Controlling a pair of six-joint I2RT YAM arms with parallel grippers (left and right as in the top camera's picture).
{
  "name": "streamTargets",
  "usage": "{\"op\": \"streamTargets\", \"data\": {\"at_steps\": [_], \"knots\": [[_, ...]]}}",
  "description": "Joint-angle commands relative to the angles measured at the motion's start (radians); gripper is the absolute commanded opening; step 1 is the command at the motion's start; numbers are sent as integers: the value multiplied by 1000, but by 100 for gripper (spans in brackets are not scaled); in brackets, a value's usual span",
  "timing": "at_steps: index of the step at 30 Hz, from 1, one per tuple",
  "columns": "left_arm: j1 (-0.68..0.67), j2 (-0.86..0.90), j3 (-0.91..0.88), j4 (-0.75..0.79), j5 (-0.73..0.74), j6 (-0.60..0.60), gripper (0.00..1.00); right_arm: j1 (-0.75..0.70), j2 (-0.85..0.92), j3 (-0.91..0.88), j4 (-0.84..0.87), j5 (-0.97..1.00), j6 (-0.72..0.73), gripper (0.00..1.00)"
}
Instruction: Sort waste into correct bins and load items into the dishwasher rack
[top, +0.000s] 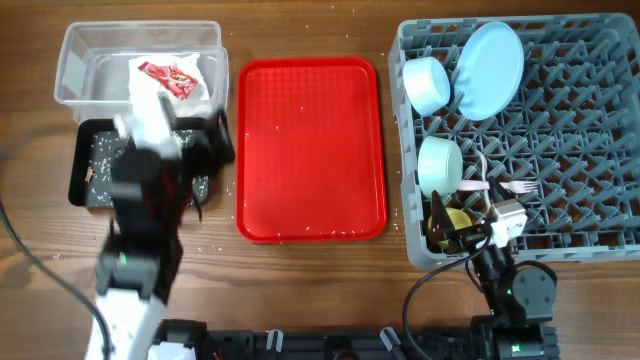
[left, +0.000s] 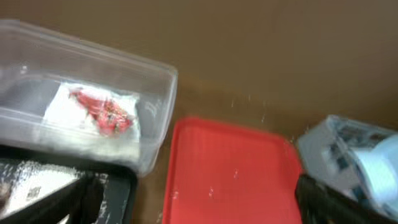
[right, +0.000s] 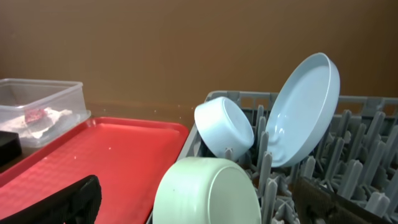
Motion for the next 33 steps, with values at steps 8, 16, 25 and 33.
{"op": "streamTargets", "data": {"at_steps": [8, 16, 25, 33], "knots": [[50, -602, -566, 182, -10, -2, 100, -1, -4, -1, 4, -13, 4, 100], [72, -832, -634, 40, -10, 10, 100, -1, -4, -1, 4, -13, 4, 100], [79, -843, -634, 41, -10, 9, 100, -1, -4, -1, 4, -13, 4, 100], [79, -843, -634, 41, -10, 9, 100, -1, -4, -1, 4, -13, 3, 100]]}}
